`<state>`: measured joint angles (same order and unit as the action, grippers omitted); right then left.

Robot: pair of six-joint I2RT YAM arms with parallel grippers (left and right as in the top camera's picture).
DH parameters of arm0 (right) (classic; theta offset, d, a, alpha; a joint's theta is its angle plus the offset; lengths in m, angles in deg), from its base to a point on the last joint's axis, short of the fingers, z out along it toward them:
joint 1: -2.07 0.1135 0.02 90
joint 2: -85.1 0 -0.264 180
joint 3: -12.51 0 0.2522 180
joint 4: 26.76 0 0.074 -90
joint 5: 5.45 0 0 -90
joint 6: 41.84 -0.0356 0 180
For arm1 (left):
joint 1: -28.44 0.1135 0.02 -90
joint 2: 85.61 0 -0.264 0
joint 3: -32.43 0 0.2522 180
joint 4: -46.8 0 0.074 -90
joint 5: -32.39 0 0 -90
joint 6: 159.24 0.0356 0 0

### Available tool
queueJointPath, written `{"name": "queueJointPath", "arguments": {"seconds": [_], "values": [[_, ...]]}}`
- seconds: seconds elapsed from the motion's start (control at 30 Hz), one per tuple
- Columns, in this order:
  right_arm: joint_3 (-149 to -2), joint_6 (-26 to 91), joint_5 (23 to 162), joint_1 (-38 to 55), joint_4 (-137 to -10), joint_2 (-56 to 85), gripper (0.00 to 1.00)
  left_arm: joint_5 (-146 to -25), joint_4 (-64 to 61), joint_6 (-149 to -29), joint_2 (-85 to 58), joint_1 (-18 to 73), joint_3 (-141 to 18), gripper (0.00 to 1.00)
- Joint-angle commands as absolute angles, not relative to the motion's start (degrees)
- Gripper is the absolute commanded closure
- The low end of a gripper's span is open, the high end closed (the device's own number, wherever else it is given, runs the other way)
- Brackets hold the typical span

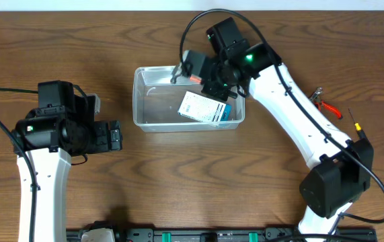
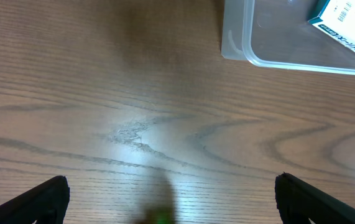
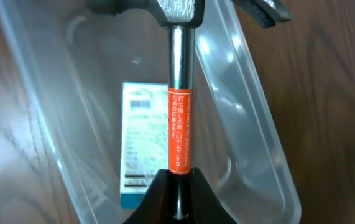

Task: Pack container
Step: 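Carry the hammer with the right gripper into the container and release, then return the right gripper to the wrench and pliers and lower over them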

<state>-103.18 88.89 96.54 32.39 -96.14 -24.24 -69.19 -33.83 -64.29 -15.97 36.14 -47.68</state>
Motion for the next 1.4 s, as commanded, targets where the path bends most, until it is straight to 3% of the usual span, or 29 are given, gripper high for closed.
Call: {"name": "queueJointPath", "arguments": {"seconds": [0.0, 0.43, 0.47, 0.5, 0.6, 0.87, 1.13, 1.27, 1.37], "values": [[-103.44, 94.74, 100.56, 32.5, -95.68, -25.97, 0.99, -68.51, -33.98, -63.94, -15.75, 35.95, -48.01, 0.02], [-103.44, 94.46, 101.54, 32.7, -96.29, -37.42, 0.98, -68.51, -33.98, -63.91, -15.75, 35.95, -48.01, 0.02], [-103.44, 94.44, 101.54, 32.7, -96.29, -37.47, 0.96, -68.51, -33.98, -63.91, -15.75, 35.95, -48.01, 0.02], [-103.44, 94.39, 101.54, 32.74, -96.25, -37.47, 0.82, -68.51, -33.98, -63.91, -15.75, 35.95, -48.01, 0.02], [-103.44, 94.28, 101.54, 32.74, -95.99, -37.47, 0.53, -68.51, -34.0, -63.91, -15.75, 35.95, -48.01, 0.02], [-103.47, 93.83, 101.54, 32.79, -96.05, -37.42, 0.48, -68.51, -34.18, -63.91, -15.75, 35.95, -48.01, 0.02], [-105.26, 85.98, 101.02, 31.93, -94.87, -32.4, 0.46, -68.51, -34.18, -63.91, -15.75, 35.95, -48.01, 0.02], [-106.53, 75.64, 94.39, 29.22, -93.58, -26.73, 0.44, -68.51, -34.2, -63.94, -15.75, 35.95, -48.01, 0.02], [-106.53, 63.93, 87.36, 25.05, -93.76, -22.23, 0.31, -68.49, -34.13, -63.94, -15.75, 35.95, -48.01, 0.02]]}}
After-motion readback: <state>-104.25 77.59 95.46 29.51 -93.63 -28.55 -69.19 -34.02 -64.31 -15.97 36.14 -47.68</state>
